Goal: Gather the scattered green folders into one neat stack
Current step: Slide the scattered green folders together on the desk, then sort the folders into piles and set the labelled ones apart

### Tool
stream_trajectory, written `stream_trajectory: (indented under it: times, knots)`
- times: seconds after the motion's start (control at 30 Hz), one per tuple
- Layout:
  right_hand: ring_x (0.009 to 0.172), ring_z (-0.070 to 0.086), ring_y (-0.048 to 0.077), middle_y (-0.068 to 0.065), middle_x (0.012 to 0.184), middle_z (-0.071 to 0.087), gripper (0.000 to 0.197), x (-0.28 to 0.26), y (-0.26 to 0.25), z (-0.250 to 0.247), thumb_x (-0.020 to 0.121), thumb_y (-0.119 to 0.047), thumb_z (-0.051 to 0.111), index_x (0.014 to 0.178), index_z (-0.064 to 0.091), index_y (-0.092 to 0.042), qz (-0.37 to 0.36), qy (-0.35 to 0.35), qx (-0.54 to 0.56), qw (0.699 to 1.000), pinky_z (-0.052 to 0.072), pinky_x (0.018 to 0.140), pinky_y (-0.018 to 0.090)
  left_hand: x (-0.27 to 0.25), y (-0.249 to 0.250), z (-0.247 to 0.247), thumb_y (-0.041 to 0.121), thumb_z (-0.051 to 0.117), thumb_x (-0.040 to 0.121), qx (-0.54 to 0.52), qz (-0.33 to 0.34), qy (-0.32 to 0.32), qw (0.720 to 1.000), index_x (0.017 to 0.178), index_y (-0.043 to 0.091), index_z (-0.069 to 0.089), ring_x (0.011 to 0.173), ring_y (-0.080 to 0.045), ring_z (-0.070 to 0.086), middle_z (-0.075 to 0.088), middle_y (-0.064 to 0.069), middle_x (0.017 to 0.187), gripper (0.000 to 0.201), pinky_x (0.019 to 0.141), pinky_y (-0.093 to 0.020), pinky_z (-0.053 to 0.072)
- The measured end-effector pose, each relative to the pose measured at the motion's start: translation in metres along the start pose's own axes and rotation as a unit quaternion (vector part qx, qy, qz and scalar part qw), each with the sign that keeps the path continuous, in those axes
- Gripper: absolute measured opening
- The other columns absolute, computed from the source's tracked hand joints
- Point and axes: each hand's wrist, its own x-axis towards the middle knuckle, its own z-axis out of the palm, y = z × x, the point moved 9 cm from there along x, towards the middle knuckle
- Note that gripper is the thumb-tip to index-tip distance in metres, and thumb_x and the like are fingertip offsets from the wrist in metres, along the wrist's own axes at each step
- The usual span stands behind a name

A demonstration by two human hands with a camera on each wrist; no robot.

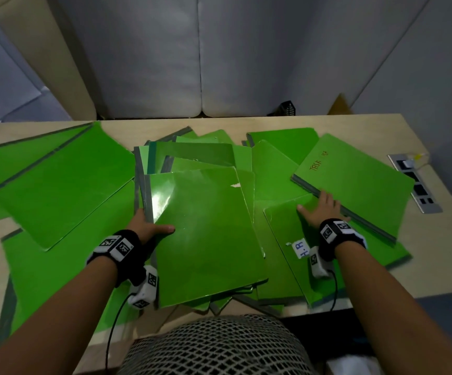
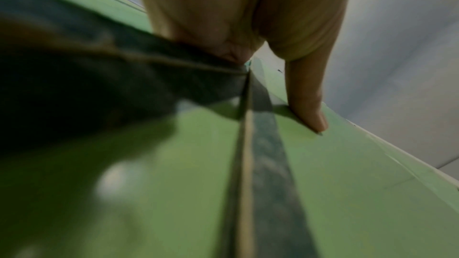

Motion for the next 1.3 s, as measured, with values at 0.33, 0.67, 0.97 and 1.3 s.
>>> stream_trajectory:
  times: [0.33, 0.67, 0.97, 1.3]
  knots:
    - [0.139, 0.031, 0.036, 0.017, 0.153, 0.029, 0.088, 0.006, -0.02, -0.025, 0.086, -0.067, 0.045, 0.149, 0.021, -0.011, -0.029, 0.082, -0.121, 0.989, 0.033, 0.105, 0.063, 0.01, -0.006, -0.002, 0.008, 0.084, 0.063, 0.034, 0.001, 0.004, 0.999, 0.151, 0.016, 0.017, 0.135, -0.039, 0.036, 0.033, -0.021, 0.15, 0.11, 0.111, -0.054, 0.031]
    - [0.101, 0.063, 0.036, 0.02, 0.103, 0.062, 0.045, 0.039, -0.076, -0.014, 0.101, -0.019, 0.038, 0.141, 0.024, -0.005, -0.124, 0.018, -0.156, 0.98, 0.054, 0.089, 0.048, 0.008, -0.004, -0.004, 0.014, 0.085, 0.066, 0.086, 0.001, 0.024, 0.996, 0.149, 0.014, 0.02, 0.13, -0.039, 0.042, 0.039, -0.019, 0.146, 0.105, 0.107, -0.053, 0.037]
    - [0.087, 0.058, 0.023, 0.012, 0.105, 0.061, 0.028, -0.004, -0.096, -0.016, 0.098, -0.014, 0.046, 0.124, 0.052, -0.004, -0.222, 0.095, -0.295, 0.925, 0.053, 0.07, 0.032, 0.002, 0.005, -0.004, 0.018, 0.086, 0.064, 0.129, -0.004, 0.023, 0.991, 0.148, 0.011, 0.02, 0.128, -0.04, 0.044, 0.041, -0.022, 0.144, 0.108, 0.104, -0.054, 0.04]
    - [0.087, 0.064, 0.024, 0.007, 0.093, 0.062, 0.024, 0.02, -0.087, -0.021, 0.098, -0.009, 0.044, 0.111, 0.063, -0.006, -0.159, 0.1, -0.313, 0.931, 0.056, 0.071, 0.036, -0.004, 0.006, -0.006, 0.029, 0.082, 0.07, 0.214, -0.024, 0.04, 0.976, 0.149, 0.006, 0.014, 0.125, -0.041, 0.046, 0.038, -0.023, 0.145, 0.107, 0.097, -0.048, 0.047]
